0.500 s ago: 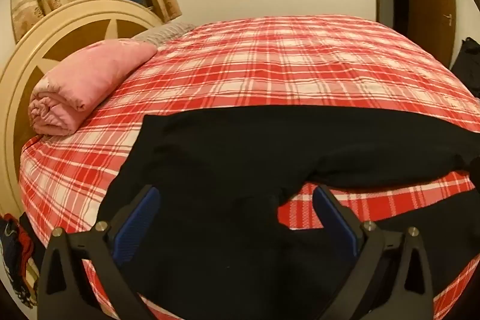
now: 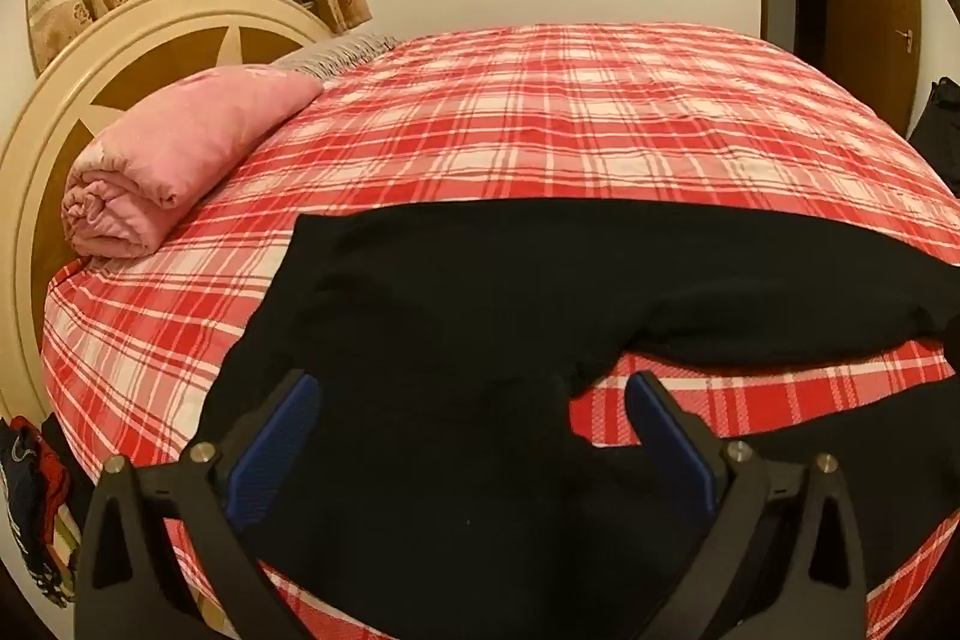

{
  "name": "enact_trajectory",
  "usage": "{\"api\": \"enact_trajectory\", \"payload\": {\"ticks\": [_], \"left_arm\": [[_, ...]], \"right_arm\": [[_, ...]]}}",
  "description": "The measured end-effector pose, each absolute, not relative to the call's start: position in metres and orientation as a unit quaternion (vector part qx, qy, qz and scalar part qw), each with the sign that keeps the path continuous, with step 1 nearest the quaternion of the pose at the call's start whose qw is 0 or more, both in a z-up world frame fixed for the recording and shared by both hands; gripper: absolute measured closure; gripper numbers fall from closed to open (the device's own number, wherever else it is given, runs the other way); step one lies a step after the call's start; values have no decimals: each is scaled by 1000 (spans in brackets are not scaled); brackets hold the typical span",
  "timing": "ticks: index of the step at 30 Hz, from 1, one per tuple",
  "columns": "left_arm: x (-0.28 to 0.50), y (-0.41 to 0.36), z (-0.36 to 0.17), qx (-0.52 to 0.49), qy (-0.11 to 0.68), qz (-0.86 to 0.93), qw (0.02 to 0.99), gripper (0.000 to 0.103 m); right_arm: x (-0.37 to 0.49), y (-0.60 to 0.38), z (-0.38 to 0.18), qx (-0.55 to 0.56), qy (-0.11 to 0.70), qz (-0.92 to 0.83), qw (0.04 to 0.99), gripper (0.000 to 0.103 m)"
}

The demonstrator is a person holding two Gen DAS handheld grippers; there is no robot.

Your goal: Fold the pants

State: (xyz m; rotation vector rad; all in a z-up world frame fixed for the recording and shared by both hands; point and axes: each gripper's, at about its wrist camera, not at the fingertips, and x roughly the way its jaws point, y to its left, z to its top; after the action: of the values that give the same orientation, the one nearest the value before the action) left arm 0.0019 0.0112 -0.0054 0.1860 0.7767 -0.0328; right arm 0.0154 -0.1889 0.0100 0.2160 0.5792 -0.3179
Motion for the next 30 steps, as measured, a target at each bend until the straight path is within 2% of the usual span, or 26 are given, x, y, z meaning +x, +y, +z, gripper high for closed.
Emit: {"api": "enact_trajectory", "payload": {"ticks": [30], "left_arm": [[1, 11, -7, 82, 390, -16, 917, 0]], "right_arm": [[18, -183, 10, 102, 294, -149, 938, 1]]}}
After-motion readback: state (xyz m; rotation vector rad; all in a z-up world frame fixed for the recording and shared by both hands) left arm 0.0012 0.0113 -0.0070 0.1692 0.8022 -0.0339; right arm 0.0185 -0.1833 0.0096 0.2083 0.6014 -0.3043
